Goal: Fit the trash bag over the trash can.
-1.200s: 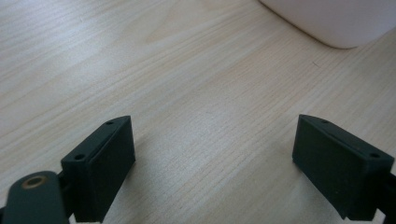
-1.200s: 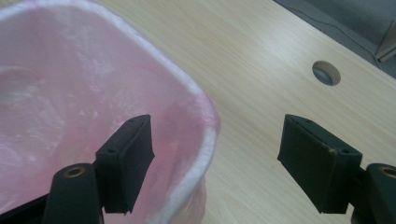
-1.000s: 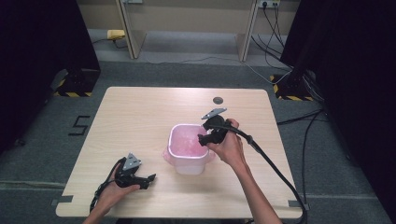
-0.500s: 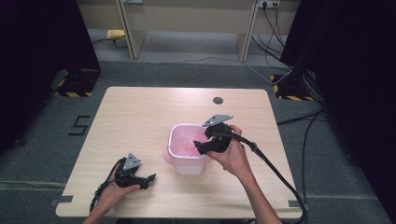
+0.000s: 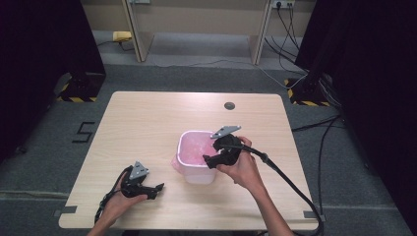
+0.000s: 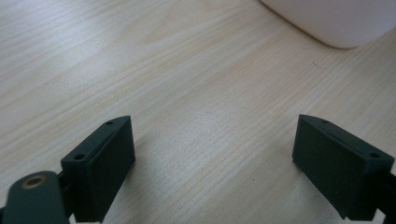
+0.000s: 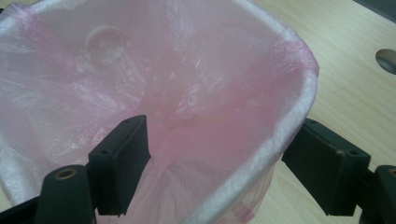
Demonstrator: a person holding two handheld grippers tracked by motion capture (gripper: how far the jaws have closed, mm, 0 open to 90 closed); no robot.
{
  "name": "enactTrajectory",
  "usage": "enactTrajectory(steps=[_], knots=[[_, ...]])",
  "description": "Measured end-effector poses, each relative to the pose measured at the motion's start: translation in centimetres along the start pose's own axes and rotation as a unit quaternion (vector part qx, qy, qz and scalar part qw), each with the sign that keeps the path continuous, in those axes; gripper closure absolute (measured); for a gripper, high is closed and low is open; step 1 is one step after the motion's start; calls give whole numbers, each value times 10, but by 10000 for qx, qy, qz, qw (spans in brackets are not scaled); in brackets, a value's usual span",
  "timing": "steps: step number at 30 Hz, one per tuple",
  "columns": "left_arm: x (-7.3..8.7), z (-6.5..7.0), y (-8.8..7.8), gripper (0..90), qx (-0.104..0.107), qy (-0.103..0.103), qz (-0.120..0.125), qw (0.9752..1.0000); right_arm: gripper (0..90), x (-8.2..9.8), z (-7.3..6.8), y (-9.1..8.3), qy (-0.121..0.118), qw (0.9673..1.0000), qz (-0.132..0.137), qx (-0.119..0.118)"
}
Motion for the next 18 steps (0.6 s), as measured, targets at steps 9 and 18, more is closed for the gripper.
enactTrajectory(steps=[9,18], knots=[[0,0,0,121,1,0,-1,10000,231,-4,16,-25,193,9988,423,118],[0,0,0,123,-30,-14,4,10000,234,12,49,-46,575,9943,856,271]])
Point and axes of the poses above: each handheld gripper's, and its own axes: y roughly forward along the jaws, x roughly out of its underside, z roughly to its right, the point moved 7 cm from there along y, roughly forward along the jaws, and after that the axes turned 10 degrees about -z, right-handed, at the moved point
